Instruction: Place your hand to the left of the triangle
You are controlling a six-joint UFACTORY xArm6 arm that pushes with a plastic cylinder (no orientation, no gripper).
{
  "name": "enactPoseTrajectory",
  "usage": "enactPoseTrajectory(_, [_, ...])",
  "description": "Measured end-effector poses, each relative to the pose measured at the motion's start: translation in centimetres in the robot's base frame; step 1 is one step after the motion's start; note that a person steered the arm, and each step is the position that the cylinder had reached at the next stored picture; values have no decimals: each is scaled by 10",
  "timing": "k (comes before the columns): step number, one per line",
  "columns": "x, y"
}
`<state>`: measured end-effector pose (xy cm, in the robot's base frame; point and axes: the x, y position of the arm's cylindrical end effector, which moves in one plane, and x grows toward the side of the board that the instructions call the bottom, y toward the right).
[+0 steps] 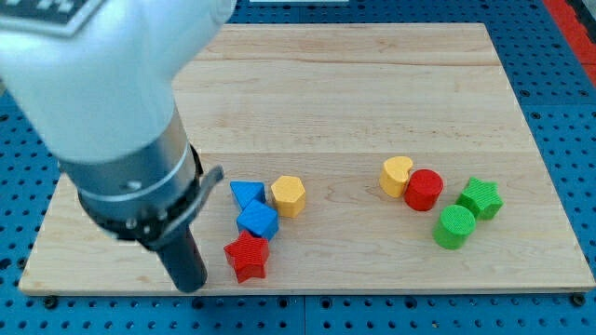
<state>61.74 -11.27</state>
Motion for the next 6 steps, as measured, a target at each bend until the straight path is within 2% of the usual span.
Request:
enactPoseTrajectory(1, [-4,58])
enactPoseTrajectory(2, [-41,116])
enactPoseTrajectory(3, [-60,130])
enactPoseTrajectory(4, [-32,55])
enactPoseTrajectory(5, [-74,-29])
enactPoseTrajectory(6, [-101,23])
